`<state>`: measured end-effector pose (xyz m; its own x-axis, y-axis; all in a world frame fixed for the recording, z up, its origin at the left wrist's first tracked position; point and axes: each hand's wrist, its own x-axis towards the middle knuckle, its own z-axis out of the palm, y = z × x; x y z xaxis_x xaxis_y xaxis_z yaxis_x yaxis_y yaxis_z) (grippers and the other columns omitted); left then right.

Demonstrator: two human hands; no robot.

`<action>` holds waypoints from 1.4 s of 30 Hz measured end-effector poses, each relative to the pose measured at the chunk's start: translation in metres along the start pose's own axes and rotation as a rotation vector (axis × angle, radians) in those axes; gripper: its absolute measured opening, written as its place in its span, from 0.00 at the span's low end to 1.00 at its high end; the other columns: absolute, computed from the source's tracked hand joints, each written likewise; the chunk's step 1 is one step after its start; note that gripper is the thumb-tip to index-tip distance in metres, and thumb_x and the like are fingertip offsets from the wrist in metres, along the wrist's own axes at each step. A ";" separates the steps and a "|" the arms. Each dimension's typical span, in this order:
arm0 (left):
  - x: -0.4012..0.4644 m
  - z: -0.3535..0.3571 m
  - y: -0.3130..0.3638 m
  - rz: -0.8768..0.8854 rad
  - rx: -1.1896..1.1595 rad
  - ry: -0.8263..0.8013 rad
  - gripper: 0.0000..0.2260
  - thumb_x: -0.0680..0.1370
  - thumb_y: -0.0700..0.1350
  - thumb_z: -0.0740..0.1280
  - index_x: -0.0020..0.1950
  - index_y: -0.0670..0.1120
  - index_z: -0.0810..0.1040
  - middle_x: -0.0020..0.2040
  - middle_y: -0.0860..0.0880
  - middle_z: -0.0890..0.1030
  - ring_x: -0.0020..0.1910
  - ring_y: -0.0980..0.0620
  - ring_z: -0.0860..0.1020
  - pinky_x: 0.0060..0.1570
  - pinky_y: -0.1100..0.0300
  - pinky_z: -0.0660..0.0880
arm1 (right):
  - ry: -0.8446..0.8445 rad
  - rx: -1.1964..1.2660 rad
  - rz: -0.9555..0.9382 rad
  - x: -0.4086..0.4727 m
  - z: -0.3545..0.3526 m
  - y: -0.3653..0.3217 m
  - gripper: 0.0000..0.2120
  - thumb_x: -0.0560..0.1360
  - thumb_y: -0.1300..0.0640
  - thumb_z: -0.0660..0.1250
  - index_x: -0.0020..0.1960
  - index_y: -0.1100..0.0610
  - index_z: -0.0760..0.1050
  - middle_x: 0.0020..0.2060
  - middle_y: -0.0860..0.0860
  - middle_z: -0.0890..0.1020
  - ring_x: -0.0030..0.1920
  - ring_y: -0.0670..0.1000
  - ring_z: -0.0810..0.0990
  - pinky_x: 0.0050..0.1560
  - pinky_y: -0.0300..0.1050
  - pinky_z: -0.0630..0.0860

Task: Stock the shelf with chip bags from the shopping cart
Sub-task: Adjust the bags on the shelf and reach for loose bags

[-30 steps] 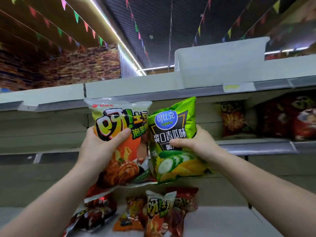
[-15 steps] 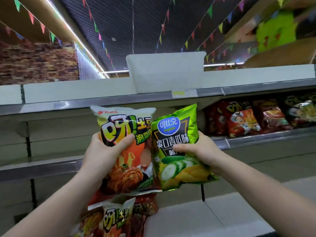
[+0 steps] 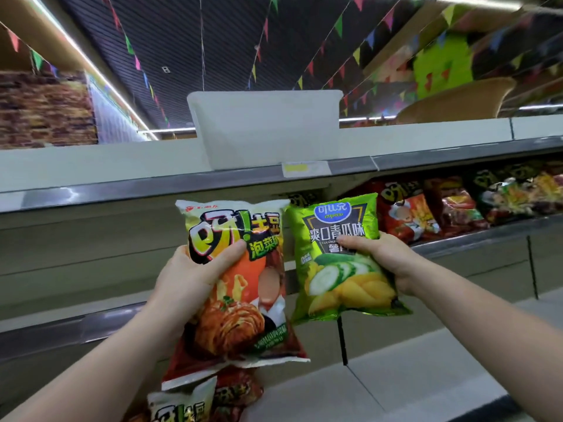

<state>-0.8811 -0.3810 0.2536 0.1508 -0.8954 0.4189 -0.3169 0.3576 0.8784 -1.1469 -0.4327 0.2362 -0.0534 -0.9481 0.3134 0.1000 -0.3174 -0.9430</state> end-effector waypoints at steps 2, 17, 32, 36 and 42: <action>0.005 0.008 0.004 -0.026 -0.017 -0.016 0.34 0.50 0.67 0.76 0.51 0.51 0.79 0.43 0.49 0.86 0.42 0.46 0.84 0.51 0.48 0.79 | -0.017 -0.001 0.047 0.016 -0.008 -0.002 0.12 0.68 0.57 0.74 0.50 0.58 0.80 0.41 0.57 0.85 0.36 0.55 0.84 0.40 0.48 0.82; 0.045 0.099 0.029 -0.165 -0.049 0.020 0.27 0.58 0.59 0.72 0.51 0.46 0.80 0.41 0.44 0.86 0.40 0.44 0.84 0.49 0.50 0.79 | -0.270 -0.054 0.217 0.176 -0.041 0.000 0.23 0.60 0.49 0.77 0.50 0.60 0.79 0.38 0.58 0.85 0.33 0.55 0.83 0.36 0.47 0.81; 0.072 0.129 0.037 -0.157 -0.038 0.030 0.20 0.64 0.59 0.71 0.49 0.46 0.80 0.39 0.46 0.86 0.34 0.49 0.84 0.46 0.56 0.79 | -0.154 -0.104 0.058 0.221 -0.042 0.032 0.34 0.67 0.51 0.75 0.69 0.60 0.67 0.61 0.57 0.76 0.56 0.54 0.76 0.54 0.44 0.73; 0.087 0.141 0.034 -0.192 -0.049 -0.025 0.21 0.64 0.60 0.71 0.48 0.45 0.81 0.39 0.46 0.86 0.33 0.50 0.83 0.48 0.56 0.78 | -0.072 -0.275 0.047 0.222 -0.040 0.040 0.34 0.69 0.43 0.72 0.67 0.62 0.69 0.62 0.59 0.76 0.59 0.58 0.76 0.57 0.46 0.73; 0.119 0.166 0.031 -0.260 -0.058 -0.071 0.24 0.66 0.61 0.73 0.51 0.44 0.81 0.44 0.45 0.86 0.40 0.46 0.82 0.53 0.51 0.78 | 0.138 -0.516 -0.306 0.185 -0.062 0.031 0.18 0.76 0.52 0.65 0.63 0.58 0.73 0.58 0.56 0.79 0.58 0.55 0.76 0.52 0.43 0.70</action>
<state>-1.0284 -0.5204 0.2922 0.1530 -0.9748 0.1621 -0.2216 0.1260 0.9669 -1.2149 -0.6164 0.2582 -0.1348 -0.7932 0.5939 -0.4322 -0.4923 -0.7555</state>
